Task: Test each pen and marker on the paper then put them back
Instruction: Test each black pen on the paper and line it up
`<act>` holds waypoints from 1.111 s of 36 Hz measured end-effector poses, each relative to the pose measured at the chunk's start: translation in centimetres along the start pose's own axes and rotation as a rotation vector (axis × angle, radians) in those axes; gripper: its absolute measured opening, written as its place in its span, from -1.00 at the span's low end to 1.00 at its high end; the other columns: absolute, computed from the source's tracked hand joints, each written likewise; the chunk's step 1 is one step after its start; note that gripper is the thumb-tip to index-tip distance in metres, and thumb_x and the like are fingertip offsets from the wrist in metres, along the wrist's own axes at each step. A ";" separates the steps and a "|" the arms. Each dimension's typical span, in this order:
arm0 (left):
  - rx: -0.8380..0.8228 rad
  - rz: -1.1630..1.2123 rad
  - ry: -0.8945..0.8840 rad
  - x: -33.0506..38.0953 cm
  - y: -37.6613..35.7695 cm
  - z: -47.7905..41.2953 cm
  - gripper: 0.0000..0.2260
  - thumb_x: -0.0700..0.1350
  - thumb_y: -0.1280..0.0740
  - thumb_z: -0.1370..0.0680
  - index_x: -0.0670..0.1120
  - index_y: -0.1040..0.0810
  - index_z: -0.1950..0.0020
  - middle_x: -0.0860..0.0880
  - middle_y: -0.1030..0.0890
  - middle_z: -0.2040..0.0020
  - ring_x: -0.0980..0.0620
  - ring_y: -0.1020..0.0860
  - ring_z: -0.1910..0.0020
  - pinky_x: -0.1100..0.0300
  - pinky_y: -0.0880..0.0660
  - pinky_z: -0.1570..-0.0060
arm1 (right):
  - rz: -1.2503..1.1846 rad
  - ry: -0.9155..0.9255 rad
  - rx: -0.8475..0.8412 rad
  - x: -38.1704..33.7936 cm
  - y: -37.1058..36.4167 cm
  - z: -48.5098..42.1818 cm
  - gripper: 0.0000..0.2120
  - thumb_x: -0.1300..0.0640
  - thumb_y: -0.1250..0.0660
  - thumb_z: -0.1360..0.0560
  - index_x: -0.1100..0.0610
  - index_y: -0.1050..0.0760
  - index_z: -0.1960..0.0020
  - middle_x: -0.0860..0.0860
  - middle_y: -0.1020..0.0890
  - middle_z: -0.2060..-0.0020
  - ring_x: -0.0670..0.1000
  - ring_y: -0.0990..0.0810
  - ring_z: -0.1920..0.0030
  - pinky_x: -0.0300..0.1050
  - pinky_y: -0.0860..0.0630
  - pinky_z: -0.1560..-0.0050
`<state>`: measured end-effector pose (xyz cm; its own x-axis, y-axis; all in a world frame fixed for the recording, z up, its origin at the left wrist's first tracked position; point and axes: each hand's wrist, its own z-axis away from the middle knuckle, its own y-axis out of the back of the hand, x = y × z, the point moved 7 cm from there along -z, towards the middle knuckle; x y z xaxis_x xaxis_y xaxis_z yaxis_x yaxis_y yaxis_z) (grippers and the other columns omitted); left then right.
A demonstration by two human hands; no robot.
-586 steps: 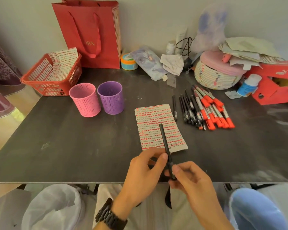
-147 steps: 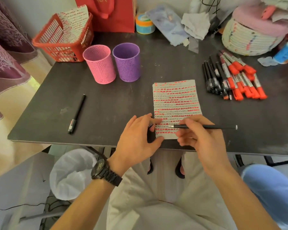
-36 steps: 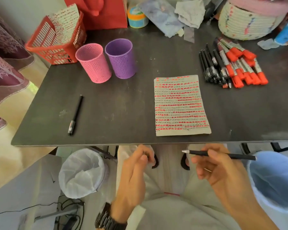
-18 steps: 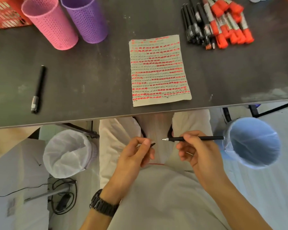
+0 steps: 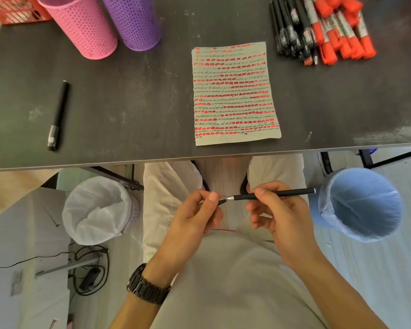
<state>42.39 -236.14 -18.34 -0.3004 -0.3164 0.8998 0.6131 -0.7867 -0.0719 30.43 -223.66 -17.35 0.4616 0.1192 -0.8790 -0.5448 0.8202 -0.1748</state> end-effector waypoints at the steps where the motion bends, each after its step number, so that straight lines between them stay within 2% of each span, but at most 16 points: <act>1: -0.002 -0.004 -0.002 0.0 0.0 0.0 -0.58 0.08 -0.22 -0.57 -0.29 -0.51 -0.09 0.06 -0.49 0.42 0.12 -0.31 0.44 0.33 -0.26 0.41 | 0.011 0.007 -0.009 0.0 -0.1 0.0 -0.90 0.10 -0.36 -0.47 0.10 -0.61 0.17 0.17 -0.66 0.33 0.07 -0.58 0.40 -0.13 -0.51 0.42; 5: -0.012 -0.019 -0.015 0.2 0.0 -0.2 -0.55 0.08 -0.23 -0.58 -0.33 -0.50 -0.10 0.07 -0.48 0.43 0.12 -0.31 0.45 0.32 -0.26 0.42 | 0.019 0.005 -0.052 0.1 -0.7 0.0 -0.90 0.09 -0.38 -0.44 0.10 -0.63 0.16 0.16 -0.66 0.33 0.06 -0.59 0.39 -0.16 -0.52 0.39; 10: -0.030 -0.012 -0.030 0.4 0.0 -0.2 -0.62 0.08 -0.22 -0.58 -0.27 -0.48 0.03 0.09 -0.47 0.44 0.13 -0.30 0.45 0.34 -0.26 0.42 | 0.016 0.016 -0.084 -0.1 -1.1 0.0 -0.91 0.11 -0.39 -0.44 0.09 -0.66 0.15 0.15 -0.67 0.33 0.05 -0.61 0.37 -0.17 -0.54 0.36; 18: -0.068 0.052 -0.039 1.0 -0.4 -0.2 -0.60 0.04 -0.24 -0.57 -0.35 -0.46 -0.02 0.08 -0.44 0.45 0.17 -0.32 0.46 0.37 -0.28 0.41 | 0.022 0.035 -0.118 0.0 -1.9 0.3 -0.91 0.12 -0.42 -0.46 0.08 -0.70 0.11 0.15 -0.68 0.30 0.05 -0.62 0.36 -0.18 -0.54 0.35; 25: -0.094 0.057 -0.052 2.0 -0.5 -0.7 -0.62 0.03 -0.26 -0.55 -0.33 -0.43 0.02 0.07 -0.41 0.45 0.13 -0.28 0.45 0.26 -0.24 0.40 | 0.007 0.060 -0.118 -0.1 -2.6 0.3 -0.78 -0.06 -0.48 -0.41 0.05 -0.70 0.03 0.16 -0.70 0.26 0.06 -0.63 0.34 -0.18 -0.56 0.30; 28: -0.109 0.035 -0.062 1.8 -0.4 -0.9 -0.62 0.04 -0.27 -0.56 -0.32 -0.43 0.02 0.09 -0.44 0.43 0.14 -0.31 0.43 0.30 -0.26 0.39 | 0.021 0.062 -0.131 -0.3 -2.4 0.0 -0.70 -0.12 -0.52 -0.39 0.07 -0.70 0.01 0.17 -0.70 0.24 0.06 -0.64 0.32 -0.18 -0.57 0.28; 31: -0.122 -0.036 -0.081 1.6 -0.6 -1.0 -0.69 0.05 -0.27 -0.58 -0.22 -0.49 0.00 0.11 -0.51 0.39 0.18 -0.40 0.39 0.36 -0.35 0.33 | 0.028 0.063 -0.141 -0.5 -2.1 -0.3 -0.55 -0.26 -0.55 -0.32 0.07 -0.70 0.01 0.19 -0.70 0.24 0.07 -0.65 0.31 -0.18 -0.58 0.25; 33: -0.138 -0.118 -0.104 1.6 -0.5 -0.8 -0.75 0.05 -0.26 -0.63 -0.15 -0.51 -0.03 0.10 -0.54 0.33 0.20 -0.45 0.35 0.36 -0.38 0.28 | 0.053 0.069 -0.135 -0.7 -1.8 -0.4 -0.55 -0.27 -0.55 -0.30 0.07 -0.71 0.03 0.19 -0.70 0.25 0.07 -0.65 0.30 -0.18 -0.59 0.25; 37: -0.142 -0.293 -0.162 2.5 0.3 -0.5 -0.81 0.11 -0.24 -0.67 0.04 -0.55 -0.11 0.11 -0.63 0.19 0.19 -0.53 0.24 0.22 -0.44 0.24 | 0.125 0.087 -0.121 -1.5 -2.1 -0.9 -0.76 -0.10 -0.50 -0.36 0.03 -0.71 0.08 0.18 -0.71 0.28 0.09 -0.67 0.31 -0.19 -0.60 0.28; 40: -0.103 -0.437 -0.221 4.0 1.5 -0.3 -0.84 0.15 -0.30 -0.62 0.18 -0.55 -0.16 0.20 -0.66 0.05 0.19 -0.55 0.17 0.36 -0.42 0.15 | 0.181 0.135 -0.134 -2.7 -3.1 -1.4 -0.83 -0.03 -0.46 -0.35 0.01 -0.71 0.11 0.15 -0.71 0.31 0.06 -0.67 0.32 -0.23 -0.59 0.30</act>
<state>41.89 -238.77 -14.94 -0.3442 0.1663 0.9241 0.3859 -0.8722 0.3007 29.91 -227.27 -15.05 0.2553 0.1744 -0.9510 -0.7019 0.7099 -0.0583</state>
